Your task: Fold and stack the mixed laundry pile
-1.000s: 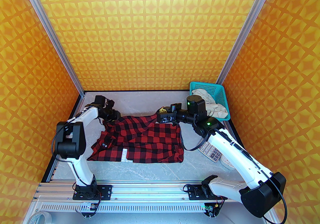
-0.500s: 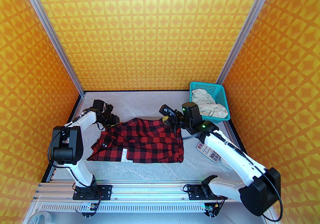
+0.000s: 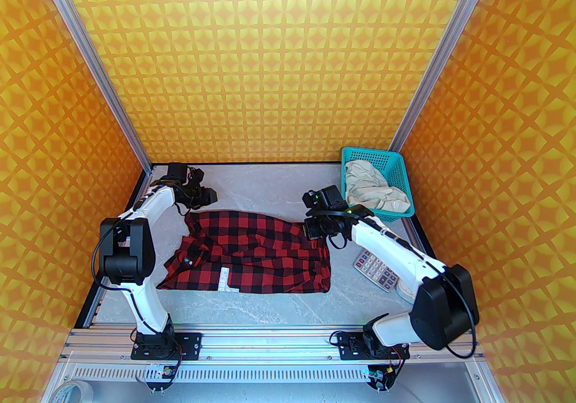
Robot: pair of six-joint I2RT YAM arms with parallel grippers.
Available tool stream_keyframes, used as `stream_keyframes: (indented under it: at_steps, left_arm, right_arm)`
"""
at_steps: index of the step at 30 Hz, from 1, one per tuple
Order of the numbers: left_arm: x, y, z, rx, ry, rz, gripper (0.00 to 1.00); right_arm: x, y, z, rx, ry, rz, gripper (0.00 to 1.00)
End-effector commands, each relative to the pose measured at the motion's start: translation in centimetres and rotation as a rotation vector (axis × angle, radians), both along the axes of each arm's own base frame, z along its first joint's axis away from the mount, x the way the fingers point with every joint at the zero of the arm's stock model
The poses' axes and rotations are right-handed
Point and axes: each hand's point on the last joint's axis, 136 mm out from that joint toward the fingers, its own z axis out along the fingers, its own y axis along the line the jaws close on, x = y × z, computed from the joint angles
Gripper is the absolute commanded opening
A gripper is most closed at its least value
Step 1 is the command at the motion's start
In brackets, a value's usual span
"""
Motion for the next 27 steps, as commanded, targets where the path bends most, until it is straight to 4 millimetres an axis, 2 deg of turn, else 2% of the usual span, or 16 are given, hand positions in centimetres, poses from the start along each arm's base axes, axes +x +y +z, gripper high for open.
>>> stream_keyframes:
  at_steps: [1, 4, 7, 9, 14, 16, 18, 23, 27]
  left_arm:
    - [-1.1, -1.5, 0.4, 0.013, -0.008, -0.040, 0.42]
    - [-2.0, -3.3, -0.9, 0.020, 0.017, -0.089, 0.43]
    - [-2.1, -3.6, -1.9, 0.023, 0.024, -0.085, 0.42]
    - [-1.6, -3.5, -2.0, 0.037, 0.024, -0.086, 0.43]
    - [0.0, -3.1, -3.6, 0.085, 0.055, -0.091, 0.42]
    - [-0.1, -3.0, -4.6, 0.093, 0.077, -0.095, 0.41]
    - [-0.1, -2.7, -4.7, 0.109, 0.074, -0.090, 0.41]
    - [-1.4, -2.3, -4.5, 0.128, 0.094, -0.091, 0.40]
    - [-3.6, -2.0, -5.4, 0.134, 0.124, -0.082, 0.41]
  right_arm:
    - [0.0, -1.6, 0.0, -0.071, 0.059, -0.077, 0.00]
    - [-0.1, -0.7, 0.9, -0.022, 0.096, -0.091, 0.00]
    - [-0.1, 0.6, 2.9, 0.054, 0.101, -0.073, 0.00]
    - [-0.4, 0.7, 3.6, 0.064, 0.101, -0.063, 0.00]
    - [-1.2, 0.4, 2.4, 0.046, 0.143, -0.059, 0.00]
    - [-1.4, 0.4, 2.0, 0.044, 0.158, -0.063, 0.00]
    - [-1.6, 0.2, 2.0, 0.038, 0.167, -0.070, 0.00]
    - [-2.2, -0.6, 2.4, 0.015, 0.166, -0.086, 0.00]
    - [-2.0, -1.4, 1.1, -0.008, 0.191, -0.102, 0.00]
